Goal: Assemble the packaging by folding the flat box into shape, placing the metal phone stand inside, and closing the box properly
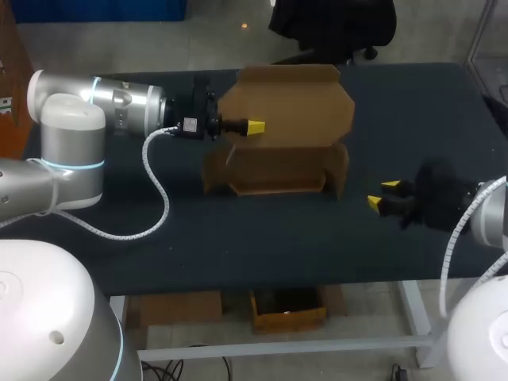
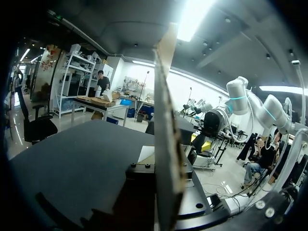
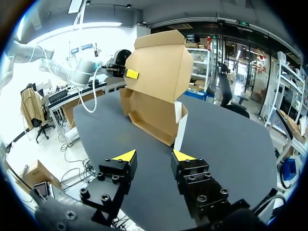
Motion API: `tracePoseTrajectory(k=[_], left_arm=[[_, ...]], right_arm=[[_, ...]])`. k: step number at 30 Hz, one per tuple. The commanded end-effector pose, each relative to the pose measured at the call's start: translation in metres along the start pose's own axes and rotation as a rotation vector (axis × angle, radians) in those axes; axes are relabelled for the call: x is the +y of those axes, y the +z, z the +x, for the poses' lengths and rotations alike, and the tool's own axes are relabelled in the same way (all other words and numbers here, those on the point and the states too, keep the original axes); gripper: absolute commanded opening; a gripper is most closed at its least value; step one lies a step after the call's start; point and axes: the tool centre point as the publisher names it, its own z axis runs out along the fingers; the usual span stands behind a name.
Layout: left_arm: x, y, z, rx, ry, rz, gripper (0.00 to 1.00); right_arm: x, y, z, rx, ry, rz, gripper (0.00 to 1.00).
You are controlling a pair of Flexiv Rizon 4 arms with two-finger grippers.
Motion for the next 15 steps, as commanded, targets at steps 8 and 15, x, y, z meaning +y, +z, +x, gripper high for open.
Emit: tracePoseTrajectory(k=[8,15], left_arm=[[0.0065,0.0009,0.0034,-0.006,0.035,0.010,0.00],[0.0130,0.0015,0.0054,-0.007,0.062,0.029,0.00]], right_arm=[[0.0002,-0.0020,0.0034,0.011,-0.008,-0.023,0.44],[0.0009,-0.0054,0.0020,0.008,-0.005,-0.038,0.43]])
